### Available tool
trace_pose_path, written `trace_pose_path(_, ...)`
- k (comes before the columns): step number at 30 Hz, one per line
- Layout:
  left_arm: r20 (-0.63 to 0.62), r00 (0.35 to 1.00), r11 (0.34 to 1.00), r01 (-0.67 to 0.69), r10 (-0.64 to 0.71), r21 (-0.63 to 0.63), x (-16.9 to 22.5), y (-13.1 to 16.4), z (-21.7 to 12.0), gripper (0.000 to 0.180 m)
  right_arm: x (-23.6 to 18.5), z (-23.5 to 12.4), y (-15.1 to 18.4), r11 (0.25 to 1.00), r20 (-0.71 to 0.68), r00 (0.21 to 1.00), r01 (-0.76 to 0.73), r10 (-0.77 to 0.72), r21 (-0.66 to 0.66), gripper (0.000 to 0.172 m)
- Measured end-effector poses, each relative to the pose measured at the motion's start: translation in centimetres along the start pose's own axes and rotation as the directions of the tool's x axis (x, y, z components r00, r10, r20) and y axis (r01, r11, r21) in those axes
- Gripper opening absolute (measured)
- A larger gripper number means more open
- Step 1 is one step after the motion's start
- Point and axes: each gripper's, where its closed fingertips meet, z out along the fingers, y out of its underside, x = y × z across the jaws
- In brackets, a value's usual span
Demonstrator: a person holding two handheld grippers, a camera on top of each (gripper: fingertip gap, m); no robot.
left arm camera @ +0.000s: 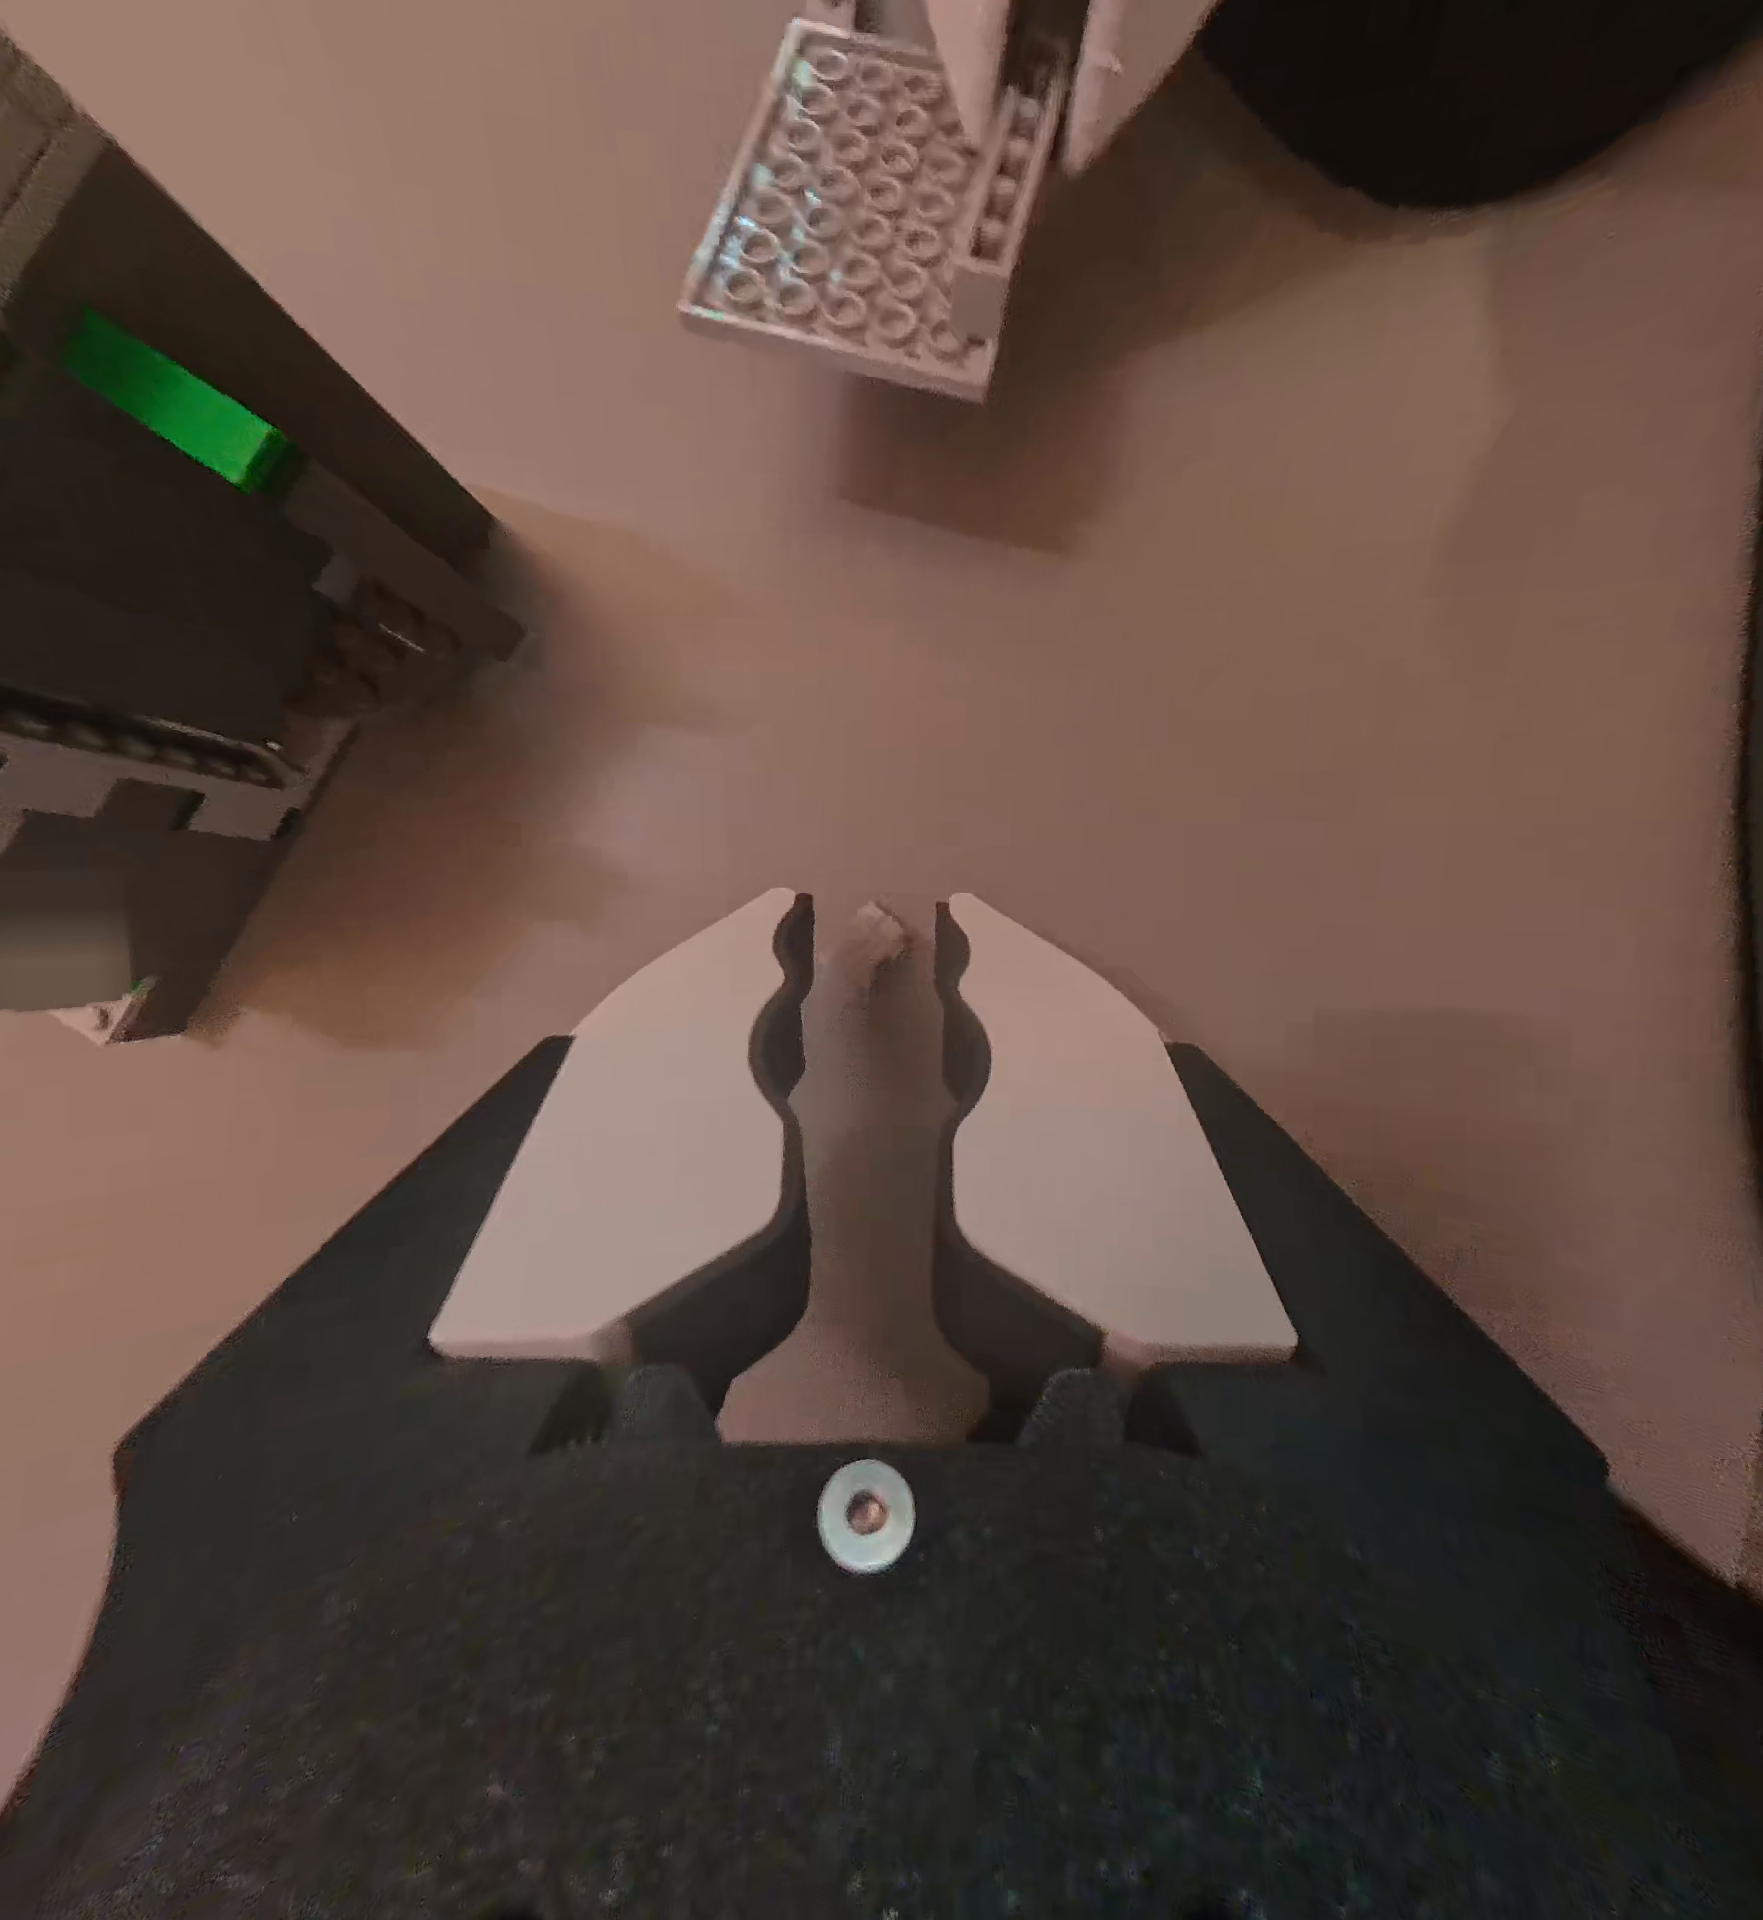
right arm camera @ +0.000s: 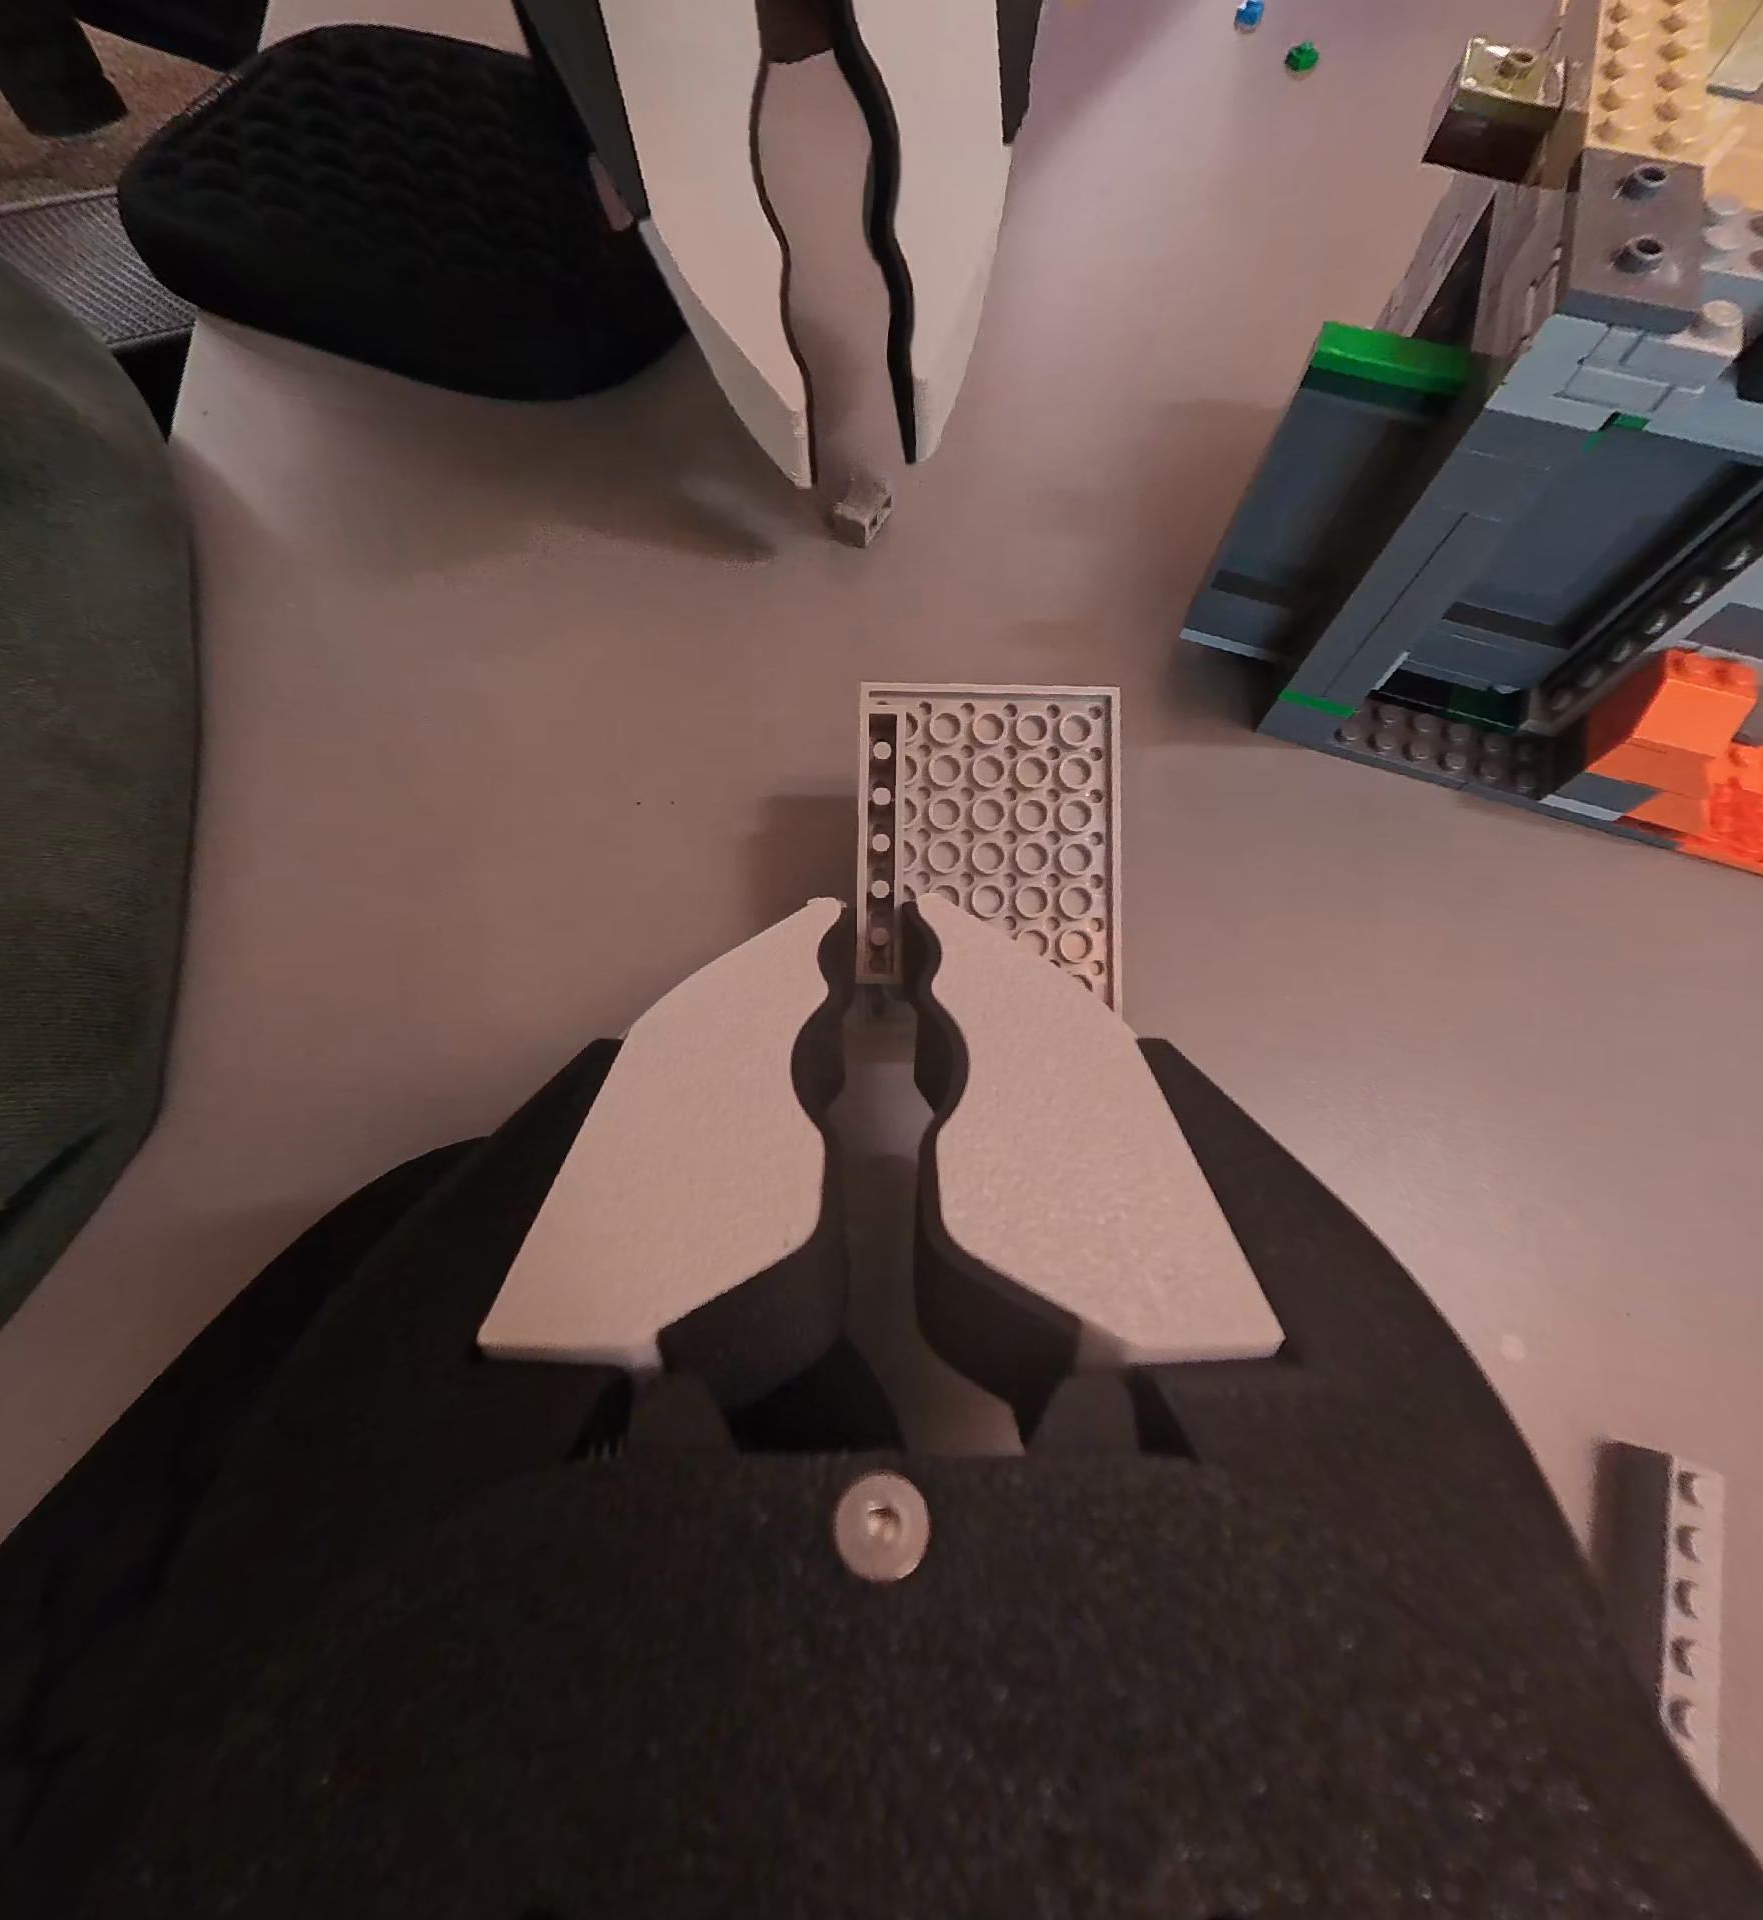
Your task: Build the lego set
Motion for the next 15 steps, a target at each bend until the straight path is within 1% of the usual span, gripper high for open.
trace_pose_path(2,-0.013,0.999,0.999,-0.048,0.048,-0.013,0.2,0.6,0.1,0.021,-0.1,0.0,0.0,1.000,0.001,1.000,0.000,0.000,0.002,0.008)
trace_pose_path(4,-0.016,0.998,0.997,-0.061,0.061,-0.036,0.4,1.1,0.5,0.020,-0.1,0.1,0.0,1.000,0.001,1.000,-0.001,0.001,0.002,0.008)
trace_pose_path(5,0.009,0.999,0.997,-0.047,0.048,-0.058,0.1,1.4,0.7,0.020,-0.1,0.1,0.0,1.000,0.001,1.000,-0.001,0.001,0.001,0.008)
trace_pose_path(8,0.028,0.999,0.998,0.035,-0.033,-0.049,-0.3,1.1,0.9,0.020,-0.1,0.1,0.0,1.000,0.002,1.000,-0.003,0.003,0.002,0.008)
trace_pose_path(10,0.049,0.997,0.996,0.066,-0.063,-0.057,-0.7,1.1,1.0,0.021,-0.1,0.1,0.0,1.000,0.002,1.000,-0.003,0.003,0.001,0.008)
trace_pose_path(15,0.071,0.997,0.996,0.034,-0.028,-0.081,-0.6,1.3,1.4,0.018,-0.3,0.3,0.1,1.000,0.019,1.000,0.006,-0.006,-0.019,0.008)
